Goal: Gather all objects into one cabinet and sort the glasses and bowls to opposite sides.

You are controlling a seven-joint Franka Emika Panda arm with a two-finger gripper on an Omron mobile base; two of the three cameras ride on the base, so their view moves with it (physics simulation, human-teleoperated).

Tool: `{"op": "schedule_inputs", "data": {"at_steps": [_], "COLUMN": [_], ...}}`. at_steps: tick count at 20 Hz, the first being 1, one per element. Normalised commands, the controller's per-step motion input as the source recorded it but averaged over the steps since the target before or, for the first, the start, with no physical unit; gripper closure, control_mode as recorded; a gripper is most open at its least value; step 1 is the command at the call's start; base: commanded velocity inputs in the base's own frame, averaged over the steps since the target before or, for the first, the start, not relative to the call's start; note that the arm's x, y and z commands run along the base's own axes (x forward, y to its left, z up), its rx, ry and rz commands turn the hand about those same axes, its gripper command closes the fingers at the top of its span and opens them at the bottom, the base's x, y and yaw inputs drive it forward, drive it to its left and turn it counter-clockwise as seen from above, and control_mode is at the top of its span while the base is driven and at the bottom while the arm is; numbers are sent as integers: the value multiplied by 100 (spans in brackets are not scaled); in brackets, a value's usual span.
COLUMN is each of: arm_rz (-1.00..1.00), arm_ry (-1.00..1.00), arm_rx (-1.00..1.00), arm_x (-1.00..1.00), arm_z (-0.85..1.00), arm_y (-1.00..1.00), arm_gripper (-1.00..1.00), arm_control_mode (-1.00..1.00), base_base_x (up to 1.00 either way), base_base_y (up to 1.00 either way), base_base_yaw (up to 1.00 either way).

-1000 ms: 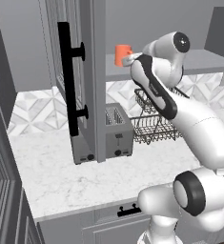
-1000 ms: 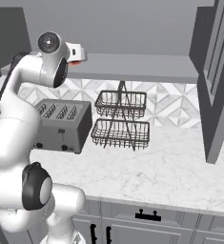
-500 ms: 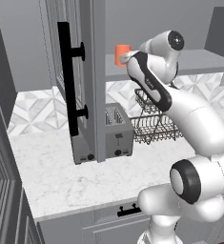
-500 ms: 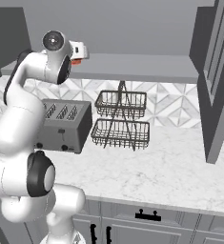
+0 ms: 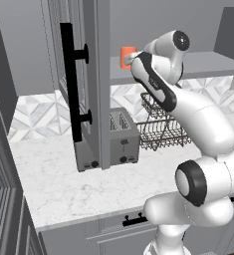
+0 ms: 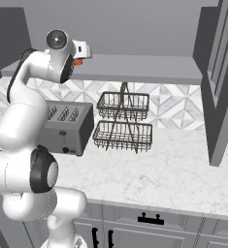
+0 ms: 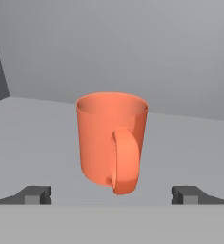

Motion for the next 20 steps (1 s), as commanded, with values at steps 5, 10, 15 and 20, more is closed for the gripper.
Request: {"op": "schedule_inputs", "data": {"at_steps": [5, 10, 15, 20], "arm_rz": [0, 0, 0, 0], "arm_ry": [0, 0, 0, 0], "arm_rx": [0, 0, 0, 0], "arm_x": [27, 29, 18, 14], "arm_z": [0, 0, 0, -4], "arm_y": [0, 0, 0, 4], "arm_gripper": [-100, -100, -100, -100], "arm_control_mode": [-100, -100, -100, -100], "base_base_x": [0, 0, 0, 0], "base_base_y": [0, 0, 0, 0], "base_base_yaw": [0, 0, 0, 0]}}
